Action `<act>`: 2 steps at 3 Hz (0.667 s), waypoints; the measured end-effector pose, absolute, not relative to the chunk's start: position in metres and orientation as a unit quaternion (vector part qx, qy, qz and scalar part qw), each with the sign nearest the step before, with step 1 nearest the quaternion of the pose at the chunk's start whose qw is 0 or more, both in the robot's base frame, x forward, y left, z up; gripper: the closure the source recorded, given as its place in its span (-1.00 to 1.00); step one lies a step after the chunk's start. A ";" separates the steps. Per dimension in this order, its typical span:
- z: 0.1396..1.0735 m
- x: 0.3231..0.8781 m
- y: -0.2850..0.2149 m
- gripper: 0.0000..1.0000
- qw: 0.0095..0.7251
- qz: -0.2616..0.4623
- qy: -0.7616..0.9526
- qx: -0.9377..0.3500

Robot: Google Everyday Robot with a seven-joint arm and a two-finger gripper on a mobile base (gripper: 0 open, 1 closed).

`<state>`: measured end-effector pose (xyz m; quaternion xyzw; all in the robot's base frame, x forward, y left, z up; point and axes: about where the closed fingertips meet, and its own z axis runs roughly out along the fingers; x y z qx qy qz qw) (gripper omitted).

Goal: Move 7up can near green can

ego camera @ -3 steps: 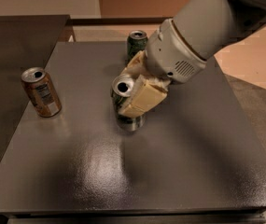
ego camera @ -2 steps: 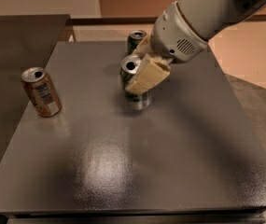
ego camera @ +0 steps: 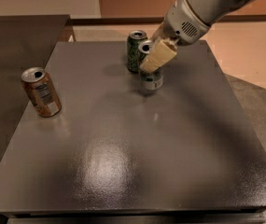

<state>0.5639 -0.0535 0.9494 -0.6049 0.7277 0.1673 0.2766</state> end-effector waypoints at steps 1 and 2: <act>0.942 0.591 -0.065 1.00 0.284 0.178 0.737 -0.587; 0.936 0.608 -0.071 1.00 0.293 0.187 0.740 -0.576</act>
Offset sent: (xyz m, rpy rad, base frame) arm 0.0668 -0.0287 -0.0191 0.0984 0.0139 -0.0783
